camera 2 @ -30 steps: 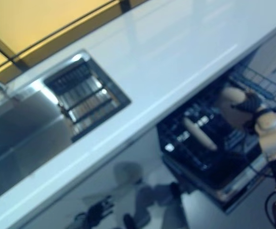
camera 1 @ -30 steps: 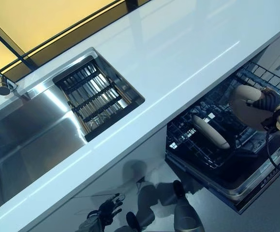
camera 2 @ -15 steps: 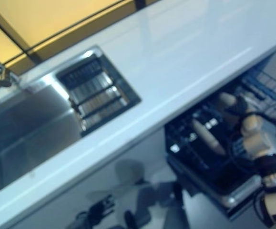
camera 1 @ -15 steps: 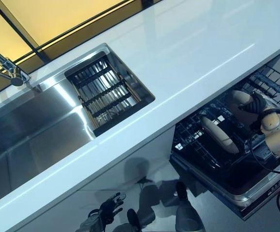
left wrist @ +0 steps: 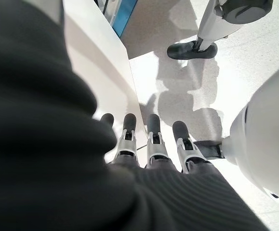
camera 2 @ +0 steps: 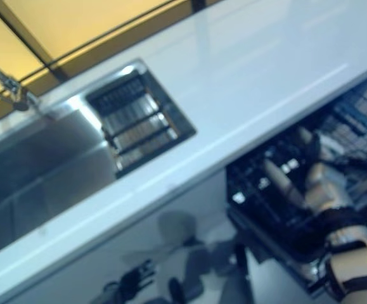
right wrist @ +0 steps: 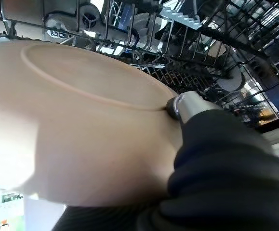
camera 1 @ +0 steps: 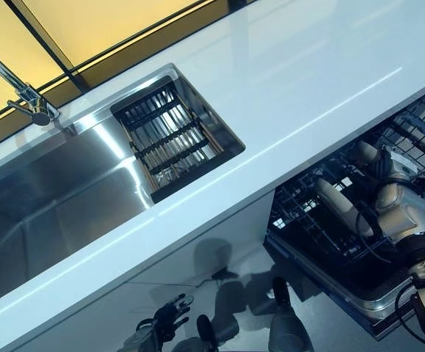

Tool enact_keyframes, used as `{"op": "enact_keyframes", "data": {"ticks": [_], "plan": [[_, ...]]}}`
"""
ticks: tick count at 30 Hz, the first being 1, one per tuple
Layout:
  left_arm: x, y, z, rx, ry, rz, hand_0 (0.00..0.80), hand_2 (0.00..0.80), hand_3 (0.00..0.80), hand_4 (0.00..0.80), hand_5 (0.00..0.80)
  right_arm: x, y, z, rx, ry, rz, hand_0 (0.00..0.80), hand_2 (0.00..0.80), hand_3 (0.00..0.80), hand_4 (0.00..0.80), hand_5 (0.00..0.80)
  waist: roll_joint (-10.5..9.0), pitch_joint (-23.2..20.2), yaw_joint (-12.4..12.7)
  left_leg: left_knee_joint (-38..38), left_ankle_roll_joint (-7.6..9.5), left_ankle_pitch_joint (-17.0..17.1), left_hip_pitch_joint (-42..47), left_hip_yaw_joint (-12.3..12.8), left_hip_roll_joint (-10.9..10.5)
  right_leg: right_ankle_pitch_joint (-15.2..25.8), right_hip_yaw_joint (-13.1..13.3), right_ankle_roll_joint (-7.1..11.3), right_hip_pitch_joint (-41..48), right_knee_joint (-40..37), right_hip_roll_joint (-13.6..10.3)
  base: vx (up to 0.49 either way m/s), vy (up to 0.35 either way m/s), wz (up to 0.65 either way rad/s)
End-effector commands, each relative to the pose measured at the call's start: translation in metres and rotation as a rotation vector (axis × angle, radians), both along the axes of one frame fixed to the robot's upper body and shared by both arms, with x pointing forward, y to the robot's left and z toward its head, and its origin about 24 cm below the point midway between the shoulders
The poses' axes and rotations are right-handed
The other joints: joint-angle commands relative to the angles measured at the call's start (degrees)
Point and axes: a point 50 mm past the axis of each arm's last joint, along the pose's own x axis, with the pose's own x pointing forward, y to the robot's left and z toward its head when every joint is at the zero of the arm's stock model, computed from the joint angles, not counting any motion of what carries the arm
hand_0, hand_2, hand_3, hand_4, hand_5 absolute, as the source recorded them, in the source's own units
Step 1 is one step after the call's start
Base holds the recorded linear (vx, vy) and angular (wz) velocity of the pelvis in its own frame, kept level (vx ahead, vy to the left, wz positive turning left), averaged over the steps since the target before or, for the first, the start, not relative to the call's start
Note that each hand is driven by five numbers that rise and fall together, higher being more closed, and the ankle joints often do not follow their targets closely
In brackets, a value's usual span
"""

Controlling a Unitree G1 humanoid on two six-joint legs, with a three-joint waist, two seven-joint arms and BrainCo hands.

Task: Take plates into dishwasher

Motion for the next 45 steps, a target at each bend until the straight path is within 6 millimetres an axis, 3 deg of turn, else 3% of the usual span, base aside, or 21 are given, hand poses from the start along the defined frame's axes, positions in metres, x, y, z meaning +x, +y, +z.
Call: {"op": "enact_keyframes", "data": {"ticks": [1, 6, 16, 17, 18, 19, 20, 38, 45], "plan": [[0.012, 0.001, 0.003, -0.001, -0.034, -0.025, 0.0, 0.0, 0.0, 0.0, 0.0, 0.011, 0.012, -0.008, -0.008, 0.043, 0.003, 0.8, 0.8, 0.8, 0.8, 0.8, -3.32, -0.7, 1.1, -0.1, 0.83, 0.5, -0.6, -4.7, -0.7, -1.8, -2.2, 1.0, 2.0, 0.2, -2.5, 0.013, -0.005, 0.05], [0.012, 0.002, 0.003, 0.001, -0.035, -0.026, 0.0, 0.0, 0.0, 0.0, 0.0, 0.007, 0.01, -0.027, 0.043, 0.089, -0.028, 0.8, 0.8, 0.8, 0.8, 0.8, -3.39, -0.7, 1.4, -0.1, 0.81, 0.6, -0.8, -5.0, -0.6, -1.7, -2.2, 0.99, 2.0, 0.2, -2.6, 0.003, -0.004, 0.02], [0.015, 0.004, 0.004, 0.009, -0.04, -0.03, 0.0, 0.0, 0.0, 0.0, 0.0, 0.0, 0.004, -0.045, 0.051, 0.181, -0.035, 0.8, 0.8, 0.8, 0.8, 0.8, -3.66, -0.5, 1.6, -0.1, 0.91, 0.7, -1.1, -5.6, -0.5, -1.7, -2.1, 0.97, 1.9, 0.2, -2.7, 0.0, 0.0, 0.0], [0.015, 0.004, 0.004, 0.011, -0.039, -0.029, 0.0, 0.0, 0.0, 0.0, 0.0, 0.0, 0.004, -0.045, 0.056, 0.185, -0.035, 0.744, 0.744, 0.744, 0.744, 0.744, -3.78, -0.5, 1.6, -0.1, 0.93, 0.7, -1.1, -5.7, -0.5, -1.7, -2.0, 0.95, 1.9, 0.2, -2.6, 0.0, 0.0, 0.0], [0.015, 0.006, 0.004, 0.013, -0.039, -0.029, 0.0, 0.0, 0.0, 0.0, 0.0, 0.0, 0.004, -0.045, 0.055, 0.179, -0.034, 0.323, 0.323, 0.323, 0.323, 0.323, -3.88, -0.6, 1.6, -0.1, 0.92, 0.7, -1.1, -5.7, -0.4, -1.6, -2.0, 0.93, 1.9, 0.2, -2.6, 0.0, 0.0, 0.0], [0.015, 0.006, 0.004, 0.014, -0.039, -0.03, 0.0, 0.0, 0.0, 0.0, 0.0, 0.0, 0.004, -0.044, 0.057, 0.177, -0.033, 0.053, 0.053, 0.053, 0.053, 0.053, -3.93, -0.6, 1.6, -0.1, 0.91, 0.7, -1.1, -5.7, -0.4, -1.6, -2.0, 0.93, 2.0, 0.2, -2.6, 0.0, 0.0, 0.0], [0.015, 0.006, 0.004, 0.017, -0.039, -0.031, 0.0, 0.0, 0.0, 0.0, 0.0, 0.0, 0.003, -0.044, 0.068, 0.173, -0.032, 0.0, 0.0, 0.0, 0.0, 0.0, -4.14, -0.6, 1.6, -0.1, 0.92, 0.7, -1.1, -5.8, -0.4, -1.7, -1.9, 0.93, 2.0, 0.2, -2.5, 0.0, 0.0, 0.0], [0.012, 0.016, 0.002, 0.06, -0.021, -0.002, 0.0, 0.0, 0.0, 0.0, 0.0, 0.0, 0.005, -0.023, 0.074, 0.085, -0.003, 0.0, 0.0, 0.0, 0.0, 0.0, -8.09, -2.2, 0.7, -0.1, 1.08, 0.1, 0.1, -5.1, 0.7, -1.9, -1.1, 1.02, 3.1, 0.2, -1.2, 0.0, 0.0, 0.0], [0.006, 0.026, 0.0, 0.094, 0.009, 0.022, 0.0, 0.0, 0.0, 0.0, 0.0, -0.006, -0.011, 0.015, 0.049, -0.003, 0.001, 0.0, 0.0, 0.0, 0.0, 0.0, -10.95, -4.0, -0.1, -0.1, 1.29, -0.3, 1.5, -4.4, 1.3, -2.1, -0.4, 1.17, 4.3, 0.2, -0.1, 0.014, -0.001, 0.0]]}}
